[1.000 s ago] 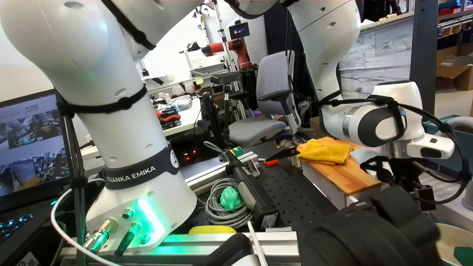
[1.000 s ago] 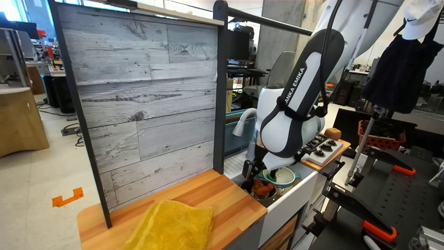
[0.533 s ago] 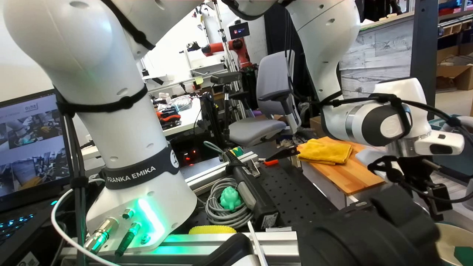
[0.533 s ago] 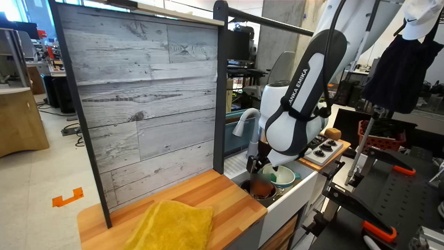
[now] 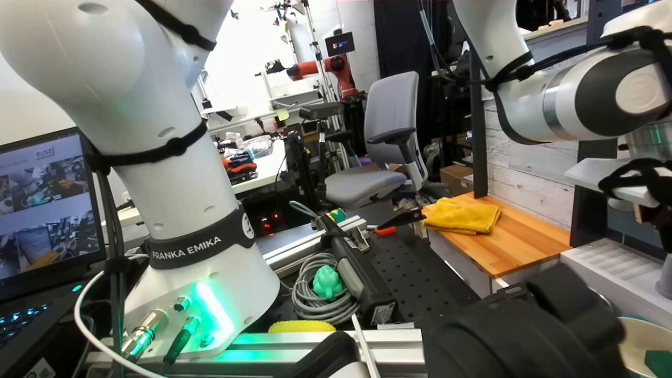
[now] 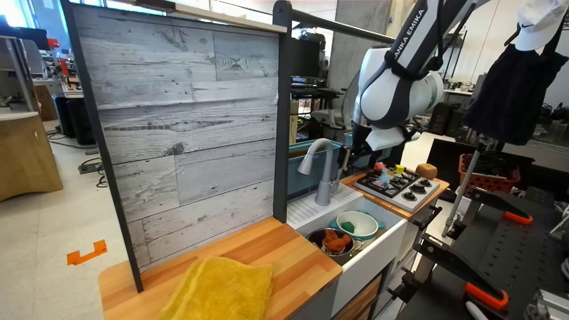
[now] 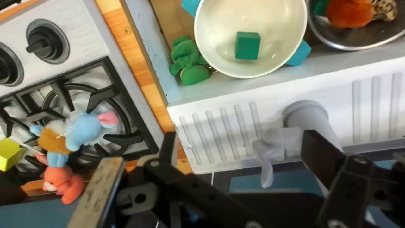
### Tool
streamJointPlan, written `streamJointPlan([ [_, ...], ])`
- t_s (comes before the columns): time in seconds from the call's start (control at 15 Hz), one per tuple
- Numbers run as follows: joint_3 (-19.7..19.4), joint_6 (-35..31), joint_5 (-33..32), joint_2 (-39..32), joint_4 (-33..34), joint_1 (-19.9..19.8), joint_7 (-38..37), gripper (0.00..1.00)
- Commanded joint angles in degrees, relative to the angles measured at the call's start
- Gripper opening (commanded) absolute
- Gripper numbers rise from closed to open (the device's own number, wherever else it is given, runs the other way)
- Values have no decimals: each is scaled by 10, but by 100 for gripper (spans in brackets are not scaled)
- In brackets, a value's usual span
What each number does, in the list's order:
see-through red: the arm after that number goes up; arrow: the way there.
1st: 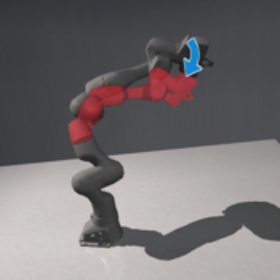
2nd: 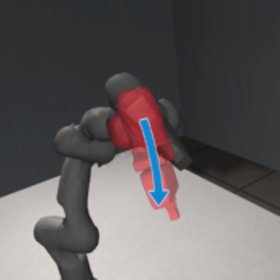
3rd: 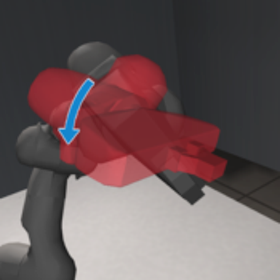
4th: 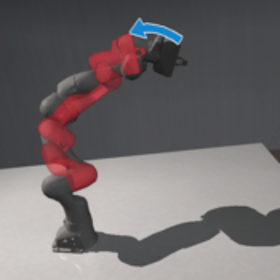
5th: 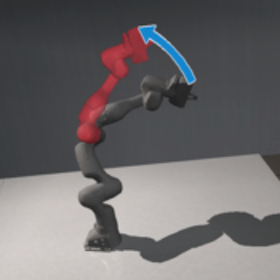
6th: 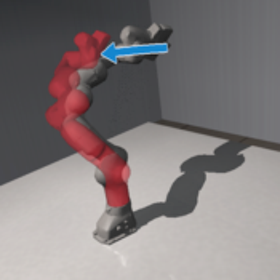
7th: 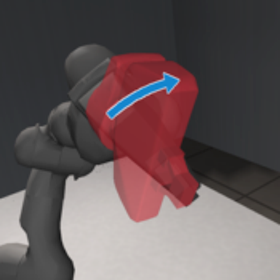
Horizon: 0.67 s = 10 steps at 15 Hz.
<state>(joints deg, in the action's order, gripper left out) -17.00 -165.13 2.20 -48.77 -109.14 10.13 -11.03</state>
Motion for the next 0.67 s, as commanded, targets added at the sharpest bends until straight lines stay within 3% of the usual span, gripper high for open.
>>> streamJointPlan([
  [0.0, 8, 1, -19, 0, 2, -12, -9, 100],
  [0.2, 15, 1, -19, -4, 0, -9, -10, 100],
  [0.33, -2, -1, -26, -11, 3, -4, -16, 100],
  [0.6, -31, -2, -29, -57, 87, -53, -9, 100],
])
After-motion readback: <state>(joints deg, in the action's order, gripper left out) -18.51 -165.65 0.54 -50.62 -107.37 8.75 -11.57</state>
